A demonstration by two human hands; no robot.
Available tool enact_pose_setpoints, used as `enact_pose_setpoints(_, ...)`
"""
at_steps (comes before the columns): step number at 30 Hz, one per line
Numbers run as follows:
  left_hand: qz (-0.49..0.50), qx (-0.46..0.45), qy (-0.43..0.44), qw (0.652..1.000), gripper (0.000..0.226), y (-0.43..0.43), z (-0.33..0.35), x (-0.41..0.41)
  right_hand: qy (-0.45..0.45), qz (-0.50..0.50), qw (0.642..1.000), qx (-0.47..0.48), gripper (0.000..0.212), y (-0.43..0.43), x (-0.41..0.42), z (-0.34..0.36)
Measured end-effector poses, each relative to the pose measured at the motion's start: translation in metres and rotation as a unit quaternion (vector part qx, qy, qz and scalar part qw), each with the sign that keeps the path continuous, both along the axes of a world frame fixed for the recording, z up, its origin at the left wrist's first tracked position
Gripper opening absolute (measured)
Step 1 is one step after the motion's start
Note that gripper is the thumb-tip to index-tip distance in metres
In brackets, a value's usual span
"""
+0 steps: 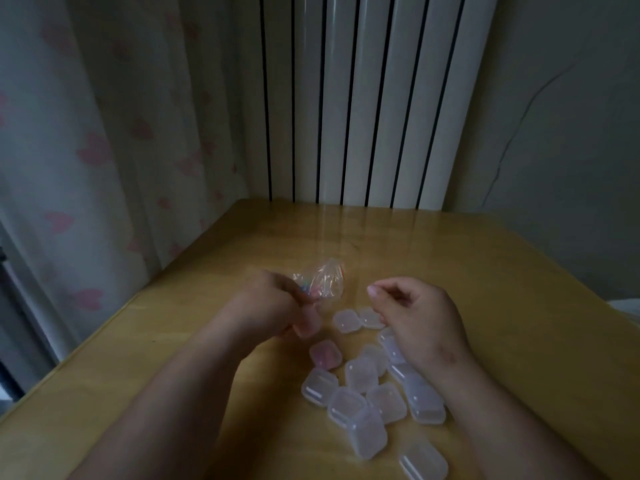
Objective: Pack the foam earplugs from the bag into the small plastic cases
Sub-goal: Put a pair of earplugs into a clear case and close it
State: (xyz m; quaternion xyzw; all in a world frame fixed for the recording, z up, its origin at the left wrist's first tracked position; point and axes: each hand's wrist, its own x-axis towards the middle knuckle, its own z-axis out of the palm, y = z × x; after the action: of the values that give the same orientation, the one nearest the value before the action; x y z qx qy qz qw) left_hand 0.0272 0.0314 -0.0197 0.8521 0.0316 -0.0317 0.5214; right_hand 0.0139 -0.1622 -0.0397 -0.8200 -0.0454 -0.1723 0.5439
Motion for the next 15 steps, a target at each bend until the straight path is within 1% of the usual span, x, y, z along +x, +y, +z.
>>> enact_pose_setpoints(1, 0.007, 0.066, 0.017, 0.998, 0.023, 0.002, -0.001, 0.002, 0.0, -0.005, 1.0, -0.012, 0.016, 0.0, 0.002, -0.002)
enact_pose_setpoints(3, 0.004, 0.193, 0.042, 0.98, 0.022, 0.002, -0.001, 0.002, 0.001, -0.009, 0.999, -0.031, 0.016, -0.001, 0.004, -0.004)
enact_pose_setpoints(4, -0.002, 0.217, 0.046, 0.975, 0.02, 0.003, -0.003, 0.003, -0.001, -0.01, 0.999, -0.038, 0.017, -0.001, 0.005, -0.005)
enact_pose_setpoints(7, -0.045, 0.2, 0.045, 0.978, 0.012, 0.002, -0.008, 0.002, -0.004, -0.008, 0.998, -0.06, 0.019, 0.0, 0.007, -0.006)
enact_pose_setpoints(9, -0.032, 0.193, 0.025, 0.98, 0.018, 0.002, -0.011, 0.003, -0.007, -0.006, 0.997, -0.074, 0.017, 0.0, 0.007, -0.006)
enact_pose_setpoints(10, -0.015, 0.193, 0.012, 0.981, 0.018, 0.003, -0.012, 0.003, -0.01, -0.005, 0.997, -0.079, 0.016, 0.0, 0.008, -0.005)
enact_pose_setpoints(12, 0.025, 0.188, -0.02, 0.982, 0.011, 0.005, -0.013, 0.007, -0.011, -0.001, 0.996, -0.088, 0.014, -0.001, 0.009, -0.002)
enact_pose_setpoints(14, 0.085, 0.137, -0.047, 0.986, 0.019, 0.011, -0.016, 0.015, -0.005, 0.006, 0.995, -0.096, 0.015, -0.001, 0.011, -0.001)
enact_pose_setpoints(15, 0.114, 0.114, -0.062, 0.985, 0.017, 0.014, -0.019, 0.019, -0.001, 0.01, 0.995, -0.102, 0.016, -0.002, 0.013, 0.0)
